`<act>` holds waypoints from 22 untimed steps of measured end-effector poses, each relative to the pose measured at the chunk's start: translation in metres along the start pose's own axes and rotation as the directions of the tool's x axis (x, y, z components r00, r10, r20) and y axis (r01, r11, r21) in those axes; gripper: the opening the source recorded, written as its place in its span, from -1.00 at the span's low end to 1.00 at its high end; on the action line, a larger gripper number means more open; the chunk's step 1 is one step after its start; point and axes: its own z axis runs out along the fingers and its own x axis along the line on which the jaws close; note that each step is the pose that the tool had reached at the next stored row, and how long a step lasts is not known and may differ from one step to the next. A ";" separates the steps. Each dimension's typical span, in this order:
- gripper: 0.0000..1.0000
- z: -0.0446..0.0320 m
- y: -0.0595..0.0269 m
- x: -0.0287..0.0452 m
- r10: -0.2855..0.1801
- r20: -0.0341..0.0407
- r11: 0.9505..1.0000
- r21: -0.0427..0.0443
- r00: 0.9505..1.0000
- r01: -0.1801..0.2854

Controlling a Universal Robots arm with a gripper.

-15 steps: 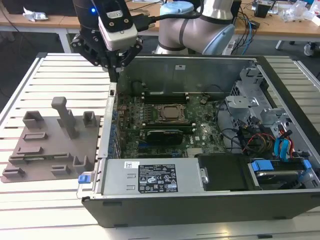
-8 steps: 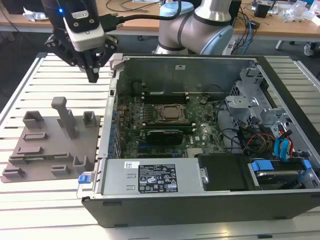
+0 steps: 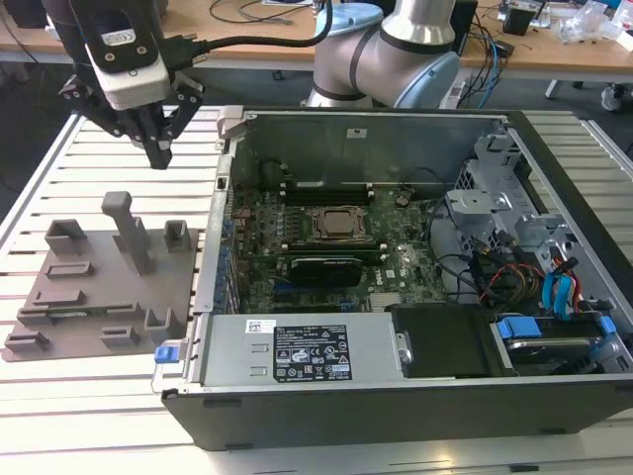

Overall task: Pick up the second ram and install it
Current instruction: 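Reach for the second ram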

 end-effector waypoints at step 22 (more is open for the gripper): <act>-0.79 0.0010 -0.0381 0.0975 0.000 0.000 1.000 0.000 1.000 0.000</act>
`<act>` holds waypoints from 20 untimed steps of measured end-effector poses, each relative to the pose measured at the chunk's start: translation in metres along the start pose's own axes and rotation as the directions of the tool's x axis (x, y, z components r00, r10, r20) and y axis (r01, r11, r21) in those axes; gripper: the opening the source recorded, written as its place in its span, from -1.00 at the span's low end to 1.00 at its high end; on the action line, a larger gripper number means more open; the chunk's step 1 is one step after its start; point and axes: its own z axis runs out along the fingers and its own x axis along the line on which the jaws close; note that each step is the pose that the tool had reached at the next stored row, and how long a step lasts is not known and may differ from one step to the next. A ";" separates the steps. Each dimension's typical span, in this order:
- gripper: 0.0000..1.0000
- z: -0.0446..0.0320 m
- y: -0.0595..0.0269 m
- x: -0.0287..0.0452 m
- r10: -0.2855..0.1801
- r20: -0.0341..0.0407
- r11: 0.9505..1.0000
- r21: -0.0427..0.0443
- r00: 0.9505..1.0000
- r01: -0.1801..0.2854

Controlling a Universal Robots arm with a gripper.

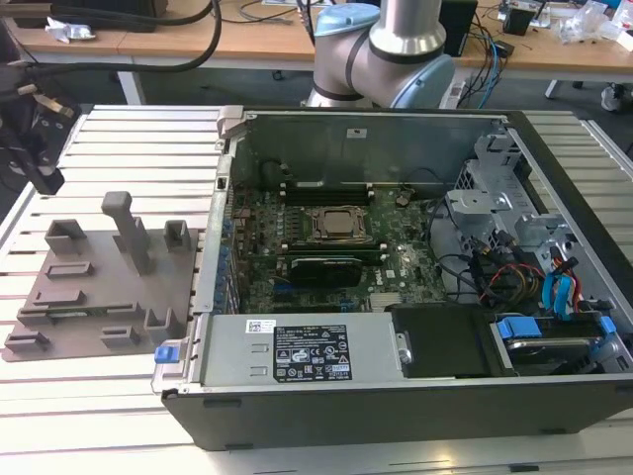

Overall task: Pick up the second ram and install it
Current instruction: 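Reach for the second ram, then pick up the second ram and move it above second insertion slot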

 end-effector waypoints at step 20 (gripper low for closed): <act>-0.79 0.0003 -0.0022 0.0019 -0.258 -0.011 0.966 -0.008 0.966 0.257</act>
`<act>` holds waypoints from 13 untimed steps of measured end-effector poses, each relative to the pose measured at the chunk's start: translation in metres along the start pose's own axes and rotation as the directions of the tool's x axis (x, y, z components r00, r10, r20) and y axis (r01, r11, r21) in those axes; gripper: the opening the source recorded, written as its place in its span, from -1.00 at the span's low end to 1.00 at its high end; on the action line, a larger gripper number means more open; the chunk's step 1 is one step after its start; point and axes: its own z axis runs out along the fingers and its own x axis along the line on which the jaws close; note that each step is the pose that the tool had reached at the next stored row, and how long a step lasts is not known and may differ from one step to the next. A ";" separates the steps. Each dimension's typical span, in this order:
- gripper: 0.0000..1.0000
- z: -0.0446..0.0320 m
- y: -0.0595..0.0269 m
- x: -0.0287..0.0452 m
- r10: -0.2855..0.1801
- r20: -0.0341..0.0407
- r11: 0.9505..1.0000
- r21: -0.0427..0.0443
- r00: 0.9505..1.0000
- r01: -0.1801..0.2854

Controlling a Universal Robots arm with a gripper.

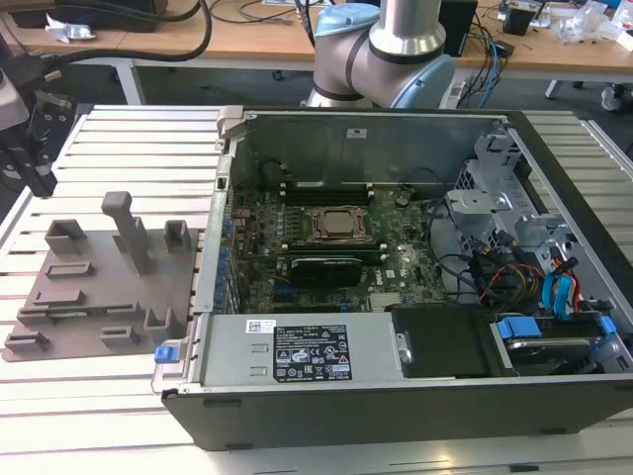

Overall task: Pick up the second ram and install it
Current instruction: 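Pick up the second ram and move it above second insertion slot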

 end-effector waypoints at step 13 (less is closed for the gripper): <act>-0.79 0.0000 0.0000 0.0000 -0.186 -0.008 0.983 -0.005 0.983 0.186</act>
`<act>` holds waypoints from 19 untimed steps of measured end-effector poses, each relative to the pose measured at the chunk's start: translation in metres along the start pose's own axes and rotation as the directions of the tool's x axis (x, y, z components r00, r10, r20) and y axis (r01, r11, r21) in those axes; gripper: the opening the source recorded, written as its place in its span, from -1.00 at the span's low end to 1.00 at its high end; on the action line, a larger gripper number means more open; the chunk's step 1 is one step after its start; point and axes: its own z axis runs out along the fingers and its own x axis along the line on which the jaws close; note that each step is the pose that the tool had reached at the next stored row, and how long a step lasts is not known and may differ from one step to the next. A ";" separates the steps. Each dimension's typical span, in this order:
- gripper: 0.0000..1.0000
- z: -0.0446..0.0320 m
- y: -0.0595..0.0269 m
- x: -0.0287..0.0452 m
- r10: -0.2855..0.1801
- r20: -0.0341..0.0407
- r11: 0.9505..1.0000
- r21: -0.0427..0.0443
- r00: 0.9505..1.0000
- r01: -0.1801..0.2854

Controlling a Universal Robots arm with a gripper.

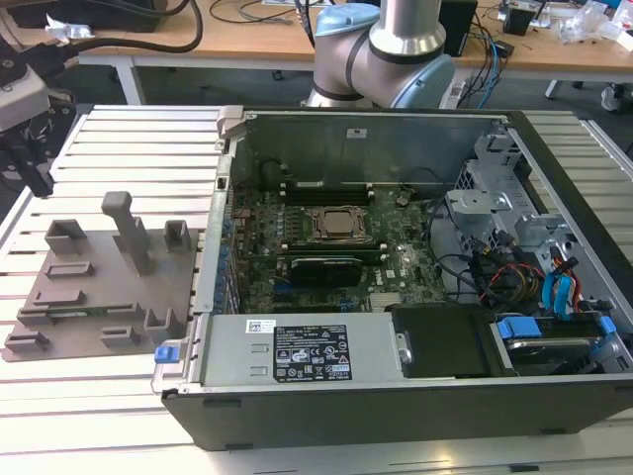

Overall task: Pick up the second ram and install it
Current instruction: 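Pick up the second ram and move it above second insertion slot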

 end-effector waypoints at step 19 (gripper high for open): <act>-0.79 0.0001 0.0000 0.0000 -0.266 -0.011 0.964 -0.008 0.964 0.266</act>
